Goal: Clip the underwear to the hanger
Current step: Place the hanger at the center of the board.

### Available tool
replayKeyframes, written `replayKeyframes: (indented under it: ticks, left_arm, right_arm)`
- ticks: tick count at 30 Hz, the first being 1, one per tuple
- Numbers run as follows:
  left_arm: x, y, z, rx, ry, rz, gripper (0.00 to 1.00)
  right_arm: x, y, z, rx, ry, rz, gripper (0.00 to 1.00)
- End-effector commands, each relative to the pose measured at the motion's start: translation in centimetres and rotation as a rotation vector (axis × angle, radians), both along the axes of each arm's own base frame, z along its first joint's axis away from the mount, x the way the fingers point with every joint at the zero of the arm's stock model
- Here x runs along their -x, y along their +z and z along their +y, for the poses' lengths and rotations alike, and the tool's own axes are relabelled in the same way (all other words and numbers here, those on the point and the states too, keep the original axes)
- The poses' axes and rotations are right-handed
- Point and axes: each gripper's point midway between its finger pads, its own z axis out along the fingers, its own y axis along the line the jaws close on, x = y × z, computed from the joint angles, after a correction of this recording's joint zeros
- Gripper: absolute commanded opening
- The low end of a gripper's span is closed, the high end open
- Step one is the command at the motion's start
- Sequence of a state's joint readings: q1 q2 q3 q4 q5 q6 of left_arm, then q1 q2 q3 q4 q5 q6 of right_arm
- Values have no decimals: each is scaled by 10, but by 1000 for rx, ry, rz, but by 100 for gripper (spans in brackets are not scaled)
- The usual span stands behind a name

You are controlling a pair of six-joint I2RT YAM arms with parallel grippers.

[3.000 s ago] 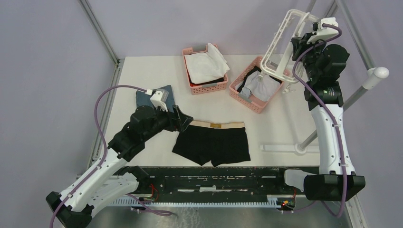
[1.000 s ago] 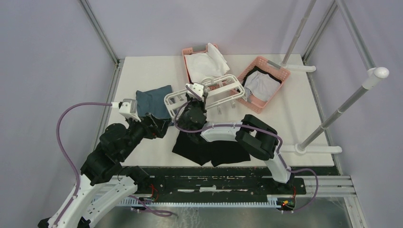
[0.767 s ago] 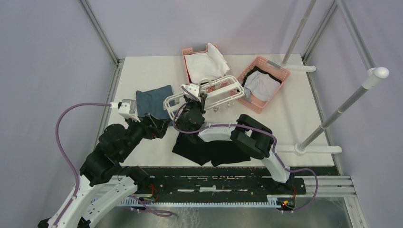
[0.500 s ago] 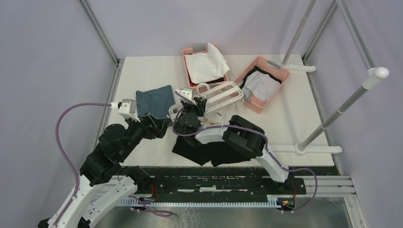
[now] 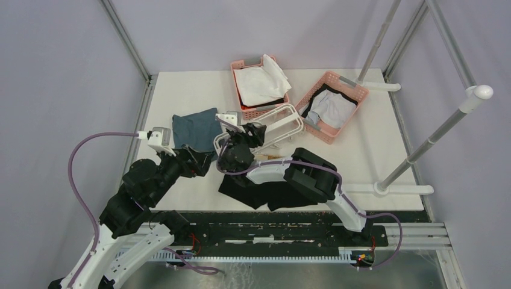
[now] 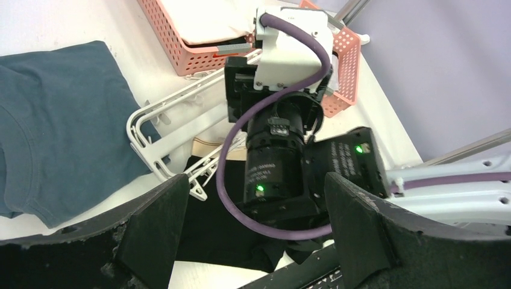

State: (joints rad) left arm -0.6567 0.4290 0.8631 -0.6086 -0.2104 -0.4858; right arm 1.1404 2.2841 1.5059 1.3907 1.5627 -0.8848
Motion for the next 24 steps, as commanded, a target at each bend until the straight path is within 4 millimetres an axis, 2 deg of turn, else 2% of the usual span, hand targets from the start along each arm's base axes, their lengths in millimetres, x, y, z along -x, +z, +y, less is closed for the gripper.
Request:
replayKeyframes:
  ticks: [1, 3, 7, 11, 12, 13, 14, 15, 18, 22, 24]
  left_arm:
    - [1, 13, 7, 1, 22, -37, 89]
    - [1, 13, 9, -4, 27, -41, 89]
    - [1, 16, 13, -16, 44, -49, 89]
    - [1, 18, 20, -26, 67, -64, 89]
    - [1, 18, 21, -28, 72, -66, 89]
    - [1, 19, 22, -29, 74, -68, 89]
    - [1, 20, 22, -30, 75, -69, 89]
    - [2, 20, 23, -31, 77, -69, 89]
    - [2, 20, 25, -27, 86, -71, 89]
    - [3, 22, 26, -31, 85, -76, 89]
    - [4, 24, 29, -36, 93, -79, 89]
  right_arm:
    - [52, 28, -26, -29, -69, 124, 72]
    - [67, 42, -26, 60, 4, 133, 77]
    - [95, 70, -36, 294, 123, 174, 79]
    - [99, 84, -39, 632, 198, 211, 78]
    - [97, 84, -37, 704, 256, 228, 77]
    - [96, 76, -30, 737, 421, 310, 77]
    - [97, 63, -32, 718, 587, 474, 74]
    - [97, 63, -34, 666, 657, 551, 73]
    - [98, 81, -35, 653, 771, 560, 73]
    - [92, 117, -25, 186, 1011, 508, 73]
    - [77, 127, -36, -36, 1039, 480, 73]
